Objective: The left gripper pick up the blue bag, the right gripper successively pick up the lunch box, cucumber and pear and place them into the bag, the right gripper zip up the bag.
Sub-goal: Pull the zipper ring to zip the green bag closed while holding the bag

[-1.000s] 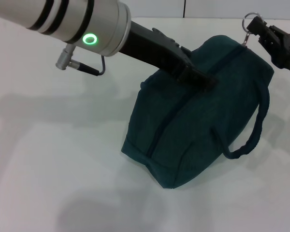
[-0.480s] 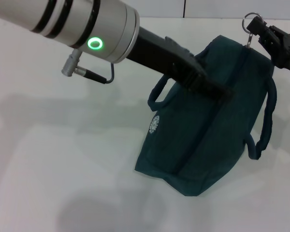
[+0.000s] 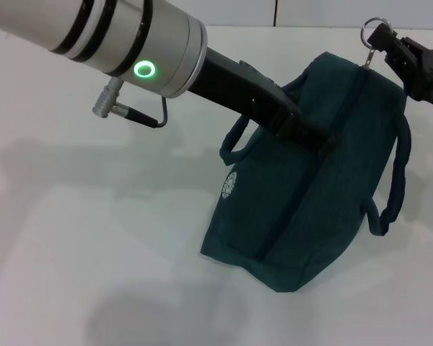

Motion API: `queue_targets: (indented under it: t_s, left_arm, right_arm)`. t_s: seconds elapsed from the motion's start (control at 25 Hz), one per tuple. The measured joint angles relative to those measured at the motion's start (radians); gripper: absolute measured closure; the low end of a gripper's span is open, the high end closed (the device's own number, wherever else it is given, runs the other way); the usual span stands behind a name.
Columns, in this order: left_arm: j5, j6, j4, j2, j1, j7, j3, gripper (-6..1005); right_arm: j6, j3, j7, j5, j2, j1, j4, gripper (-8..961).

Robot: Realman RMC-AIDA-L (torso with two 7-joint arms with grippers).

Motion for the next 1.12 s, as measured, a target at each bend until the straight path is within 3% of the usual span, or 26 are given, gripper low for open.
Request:
queue_targets:
  t_s: [0.24,0.64,1.12]
  left_arm:
    - [0.020,-0.001,-0.034,0.000,-0.007,-0.015,0.004,117]
    - [0.020,-0.033,-0.074,0.004,0.002,0.041,0.000,266]
    - [0.000,-0.026,-0.129,0.005,-0.017,0.107,-0.020,712]
  right_arm:
    - [0.007,0.000,0.001,0.000,0.000,0.000,0.001,948]
    - [0.008,0.000,0.004,0.000,0.000,0.000,0.002,947]
    - [0.009,0.001,0.015,0.000,0.000,0.000,0.002,948]
